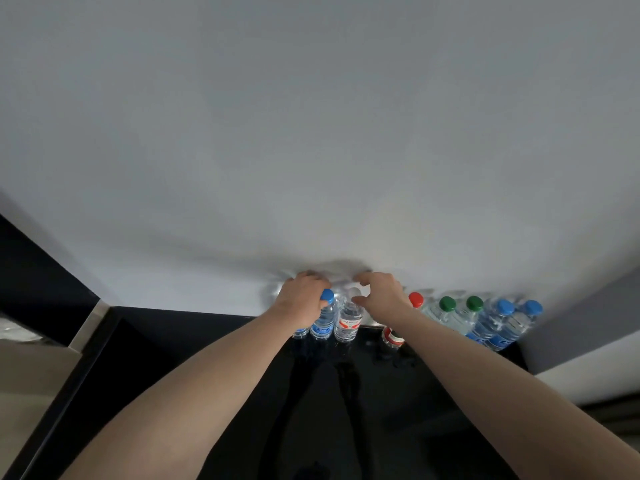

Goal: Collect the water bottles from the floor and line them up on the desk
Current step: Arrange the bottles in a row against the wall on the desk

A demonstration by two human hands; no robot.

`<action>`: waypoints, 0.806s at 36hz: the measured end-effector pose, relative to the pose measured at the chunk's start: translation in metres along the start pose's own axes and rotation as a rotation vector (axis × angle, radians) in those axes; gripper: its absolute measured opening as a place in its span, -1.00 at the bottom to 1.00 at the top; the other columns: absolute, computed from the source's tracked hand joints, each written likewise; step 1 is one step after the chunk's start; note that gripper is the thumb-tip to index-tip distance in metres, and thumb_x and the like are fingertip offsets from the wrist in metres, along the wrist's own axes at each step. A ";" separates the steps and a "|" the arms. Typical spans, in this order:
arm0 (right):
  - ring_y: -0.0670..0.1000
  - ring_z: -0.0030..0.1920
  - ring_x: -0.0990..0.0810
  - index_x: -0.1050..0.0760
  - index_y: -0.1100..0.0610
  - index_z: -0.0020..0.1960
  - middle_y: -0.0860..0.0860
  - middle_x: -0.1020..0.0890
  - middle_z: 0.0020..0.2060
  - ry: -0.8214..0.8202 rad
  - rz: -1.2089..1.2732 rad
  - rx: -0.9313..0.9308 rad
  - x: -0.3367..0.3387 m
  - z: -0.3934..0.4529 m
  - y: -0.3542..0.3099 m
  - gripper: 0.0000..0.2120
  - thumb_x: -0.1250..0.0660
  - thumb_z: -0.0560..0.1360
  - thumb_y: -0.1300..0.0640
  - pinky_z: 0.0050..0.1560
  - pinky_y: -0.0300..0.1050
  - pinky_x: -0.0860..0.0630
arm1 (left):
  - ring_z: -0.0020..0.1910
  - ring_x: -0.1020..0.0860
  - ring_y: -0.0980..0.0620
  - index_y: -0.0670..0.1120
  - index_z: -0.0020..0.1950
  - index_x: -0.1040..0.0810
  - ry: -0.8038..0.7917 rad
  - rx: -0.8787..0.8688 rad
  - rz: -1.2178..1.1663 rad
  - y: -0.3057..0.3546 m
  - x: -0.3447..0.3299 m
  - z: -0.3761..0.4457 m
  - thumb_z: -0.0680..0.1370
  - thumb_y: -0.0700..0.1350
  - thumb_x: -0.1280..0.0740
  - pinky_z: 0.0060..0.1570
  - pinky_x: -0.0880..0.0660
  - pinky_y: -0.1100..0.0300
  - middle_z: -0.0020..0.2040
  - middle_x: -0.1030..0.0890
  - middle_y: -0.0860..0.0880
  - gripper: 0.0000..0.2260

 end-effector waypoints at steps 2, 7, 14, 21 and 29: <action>0.03 0.08 -0.62 -0.54 -0.01 0.32 -0.04 -0.62 0.22 0.030 0.026 -0.003 0.015 -0.005 0.009 -0.61 -0.46 0.50 0.11 0.21 -0.03 -0.50 | 0.40 -0.37 -0.01 0.04 0.36 -0.52 0.009 -0.011 -0.013 0.002 0.002 -0.001 0.58 -0.07 -0.39 0.26 -0.38 -0.01 0.34 -0.54 0.05 -0.66; -0.09 -0.12 -0.64 -0.59 -0.02 0.23 -0.06 -0.65 0.15 0.157 0.079 -0.031 0.061 -0.028 0.053 -0.71 -0.36 0.55 0.22 0.03 -0.06 -0.60 | 0.44 -0.35 -0.03 0.01 0.44 -0.47 0.074 -0.084 -0.026 0.028 0.022 0.004 0.60 -0.07 -0.36 0.35 -0.33 0.00 0.42 -0.49 0.02 -0.60; -0.02 -0.13 -0.60 -0.58 -0.02 0.26 0.00 -0.59 0.23 0.237 -0.043 -0.154 0.097 -0.056 0.129 -0.69 -0.35 0.54 0.19 -0.12 -0.11 -0.51 | 0.29 -0.46 -0.07 -0.05 0.36 -0.52 0.146 -0.256 -0.104 0.123 0.035 0.026 0.59 -0.08 -0.37 0.22 -0.45 0.00 0.30 -0.56 -0.01 -0.66; 0.04 0.02 -0.63 -0.54 0.01 0.34 0.05 -0.60 0.26 0.062 -0.113 -0.174 0.074 -0.047 0.157 -0.65 -0.37 0.56 0.11 0.12 -0.02 -0.59 | 0.24 -0.52 -0.05 -0.05 0.41 -0.47 0.011 -0.311 -0.092 0.192 -0.011 0.044 0.58 -0.21 -0.38 0.18 -0.56 -0.03 0.30 -0.53 -0.05 -0.60; 0.08 0.06 -0.64 -0.57 0.01 0.29 0.07 -0.66 0.16 0.047 -0.067 -0.217 0.059 -0.040 0.169 -0.62 -0.39 0.51 0.25 0.18 0.05 -0.58 | 0.16 -0.56 -0.09 -0.09 0.24 -0.59 -0.019 -0.297 0.037 0.195 -0.032 0.061 0.56 -0.23 -0.41 0.17 -0.55 -0.02 0.18 -0.60 -0.07 -0.74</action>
Point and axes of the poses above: each hand's wrist, its own z-axis towards the middle knuckle, its own x-axis out of the back of the hand, y = z × x, the point moved 10 cm from there along z, towards the middle knuckle
